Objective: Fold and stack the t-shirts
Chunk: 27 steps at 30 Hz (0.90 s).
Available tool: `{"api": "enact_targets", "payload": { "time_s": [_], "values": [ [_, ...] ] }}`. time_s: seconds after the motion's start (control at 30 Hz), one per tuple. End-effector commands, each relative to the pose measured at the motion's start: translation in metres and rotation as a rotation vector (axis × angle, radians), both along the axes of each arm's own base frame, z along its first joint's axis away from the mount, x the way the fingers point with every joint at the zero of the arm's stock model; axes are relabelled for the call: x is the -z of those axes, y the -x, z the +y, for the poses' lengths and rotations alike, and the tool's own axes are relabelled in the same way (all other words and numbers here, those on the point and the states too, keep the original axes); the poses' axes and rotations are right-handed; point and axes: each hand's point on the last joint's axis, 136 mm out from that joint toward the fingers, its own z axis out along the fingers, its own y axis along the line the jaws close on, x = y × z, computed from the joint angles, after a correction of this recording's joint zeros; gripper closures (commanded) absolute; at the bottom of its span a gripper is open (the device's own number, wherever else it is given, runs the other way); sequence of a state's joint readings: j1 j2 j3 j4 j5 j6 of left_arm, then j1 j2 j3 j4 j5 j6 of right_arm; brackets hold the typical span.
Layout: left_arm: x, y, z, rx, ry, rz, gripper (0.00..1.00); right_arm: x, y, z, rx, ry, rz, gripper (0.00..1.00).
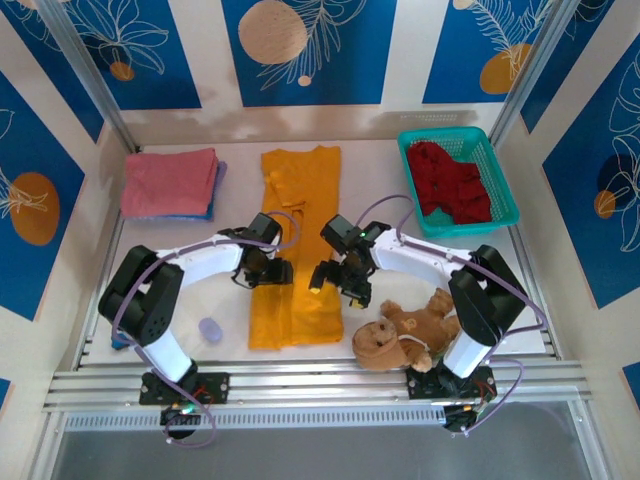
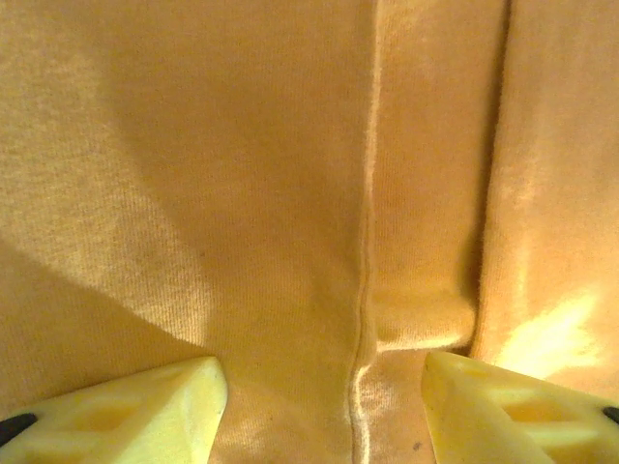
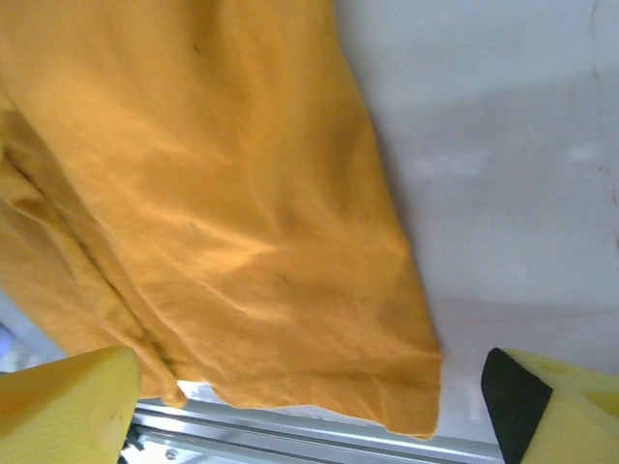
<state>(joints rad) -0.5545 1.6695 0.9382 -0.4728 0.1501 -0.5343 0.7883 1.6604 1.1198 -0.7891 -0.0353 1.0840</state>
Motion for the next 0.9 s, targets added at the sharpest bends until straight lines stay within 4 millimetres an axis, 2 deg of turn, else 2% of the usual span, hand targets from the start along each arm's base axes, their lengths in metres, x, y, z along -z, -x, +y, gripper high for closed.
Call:
{"api": "enact_targets", "payload": {
  "time_s": [0.0,0.07,0.17,0.23,0.3,0.33,0.43,0.53,0.87],
  "values": [
    [-0.001,0.025,0.015,0.017,-0.028,0.071,0.4,-0.007,0.014,-0.004,-0.013,0.052,0.003,0.15],
    [-0.025,0.021,0.011,0.009,0.022,0.016,0.4,-0.003,0.021,-0.003,-0.026,0.072,0.013,0.23],
    [-0.059,0.021,0.015,-0.003,0.041,-0.056,0.39,0.001,0.03,-0.003,-0.035,0.108,0.023,0.27],
    [-0.073,0.025,0.019,-0.002,0.046,-0.08,0.39,0.001,0.034,-0.002,-0.041,0.122,0.021,0.28],
    [-0.079,0.032,0.023,-0.001,0.045,-0.078,0.38,0.003,0.039,-0.001,-0.044,0.132,0.026,0.31],
    [-0.079,0.037,0.025,0.0,0.045,-0.064,0.38,0.005,0.042,-0.002,-0.046,0.139,0.032,0.32],
    [-0.072,0.057,0.028,-0.003,0.057,0.002,0.4,0.007,0.052,-0.003,-0.067,0.172,0.046,0.48],
    [-0.064,0.076,0.033,-0.021,0.073,0.052,0.42,0.011,0.062,-0.003,-0.083,0.193,0.059,0.54],
    [-0.048,0.127,0.053,-0.029,0.025,0.133,0.49,0.024,0.077,-0.012,-0.065,0.216,0.121,0.54]
  ]
}}
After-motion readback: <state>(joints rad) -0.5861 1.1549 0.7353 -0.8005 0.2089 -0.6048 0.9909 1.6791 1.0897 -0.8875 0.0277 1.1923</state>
